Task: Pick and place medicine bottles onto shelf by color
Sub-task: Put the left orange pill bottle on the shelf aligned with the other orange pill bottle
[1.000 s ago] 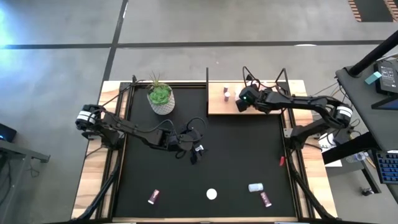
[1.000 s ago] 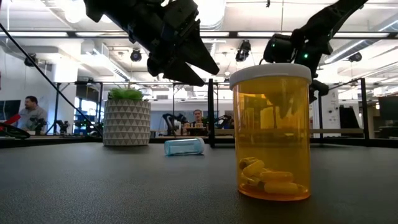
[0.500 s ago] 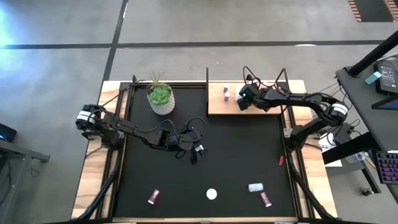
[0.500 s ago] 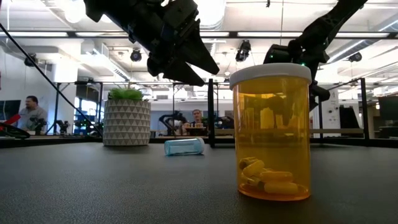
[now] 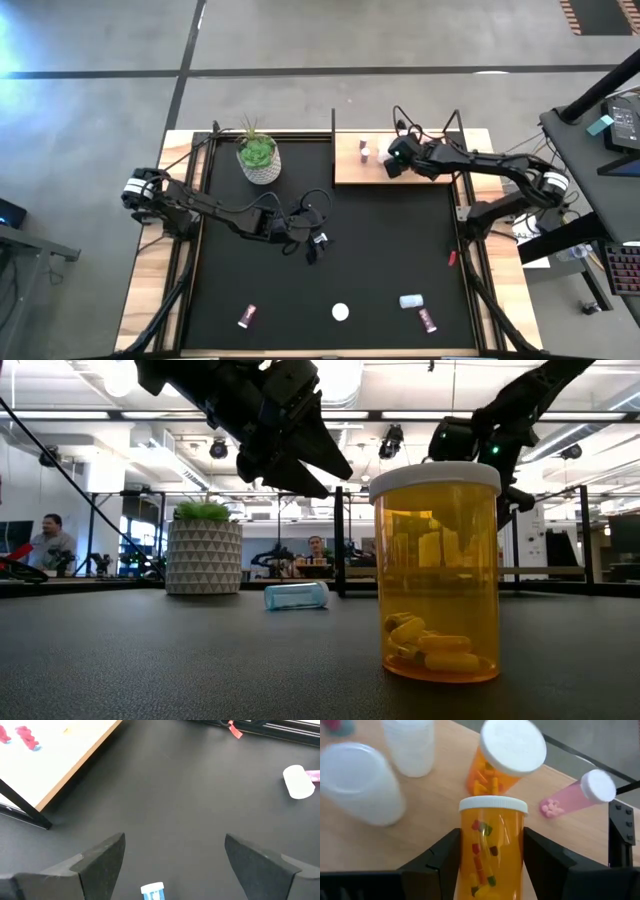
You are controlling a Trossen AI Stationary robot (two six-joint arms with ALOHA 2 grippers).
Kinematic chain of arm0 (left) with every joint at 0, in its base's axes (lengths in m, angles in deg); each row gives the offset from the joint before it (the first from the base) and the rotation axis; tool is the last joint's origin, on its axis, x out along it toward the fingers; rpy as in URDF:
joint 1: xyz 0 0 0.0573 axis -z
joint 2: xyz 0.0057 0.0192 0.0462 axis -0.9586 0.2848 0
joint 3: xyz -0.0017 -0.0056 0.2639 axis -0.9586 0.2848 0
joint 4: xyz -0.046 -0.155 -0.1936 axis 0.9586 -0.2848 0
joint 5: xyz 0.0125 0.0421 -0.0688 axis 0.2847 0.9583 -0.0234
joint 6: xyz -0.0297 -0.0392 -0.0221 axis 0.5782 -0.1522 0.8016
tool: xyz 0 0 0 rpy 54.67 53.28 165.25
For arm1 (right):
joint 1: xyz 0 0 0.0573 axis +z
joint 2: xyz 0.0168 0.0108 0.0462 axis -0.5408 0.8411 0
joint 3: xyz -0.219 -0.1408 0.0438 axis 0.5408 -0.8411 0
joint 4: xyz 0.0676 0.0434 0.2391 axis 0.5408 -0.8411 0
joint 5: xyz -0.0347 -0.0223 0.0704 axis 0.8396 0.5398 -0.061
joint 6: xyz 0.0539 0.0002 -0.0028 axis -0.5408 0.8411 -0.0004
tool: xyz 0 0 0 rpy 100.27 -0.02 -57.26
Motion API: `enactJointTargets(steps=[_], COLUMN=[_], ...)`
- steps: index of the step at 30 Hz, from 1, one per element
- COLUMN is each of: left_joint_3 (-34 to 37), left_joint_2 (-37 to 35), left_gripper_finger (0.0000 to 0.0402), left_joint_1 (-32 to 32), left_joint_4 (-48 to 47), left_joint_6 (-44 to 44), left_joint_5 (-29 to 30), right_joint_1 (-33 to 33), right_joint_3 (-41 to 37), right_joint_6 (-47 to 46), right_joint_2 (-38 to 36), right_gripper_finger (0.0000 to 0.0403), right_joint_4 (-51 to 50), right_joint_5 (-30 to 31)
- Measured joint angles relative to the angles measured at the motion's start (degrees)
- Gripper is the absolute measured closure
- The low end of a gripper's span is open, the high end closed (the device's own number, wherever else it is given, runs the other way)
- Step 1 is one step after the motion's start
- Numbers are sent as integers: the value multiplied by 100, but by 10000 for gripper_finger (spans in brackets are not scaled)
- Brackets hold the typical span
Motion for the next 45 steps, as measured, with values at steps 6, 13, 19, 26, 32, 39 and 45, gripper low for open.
enactJointTargets(steps=[6,13,19,26,32,39,45], left_joint_3=[0,0,0,0,0,-22,-91], left_joint_2=[0,0,0,16,339,963,1408], left_gripper_finger=[75,75,75,75,75,75,75], left_joint_1=[0,0,0,-3,-13,-17,-26], left_joint_4=[-2,26,319,1049,2360,4219,5225], left_joint_6=[-2,-91,-717,-1199,-2028,-2848,-3018], left_joint_5=[2,2,2,7,15,21,26], right_joint_1=[523,1027,1392,1610,1756,1921,2086], right_joint_3=[-447,-1495,-2093,-2648,-3213,-3396,-3187], right_joint_6=[-5,99,867,1195,1195,1301,1558], right_joint_2=[-350,-736,-1092,-1483,-1555,-1516,-1457], right_gripper_finger=[222,223,223,223,223,223,223], right_joint_4=[454,2223,4116,5714,7740,9131,9137], right_joint_5=[174,382,190,-80,-1308,-2529,-2557])
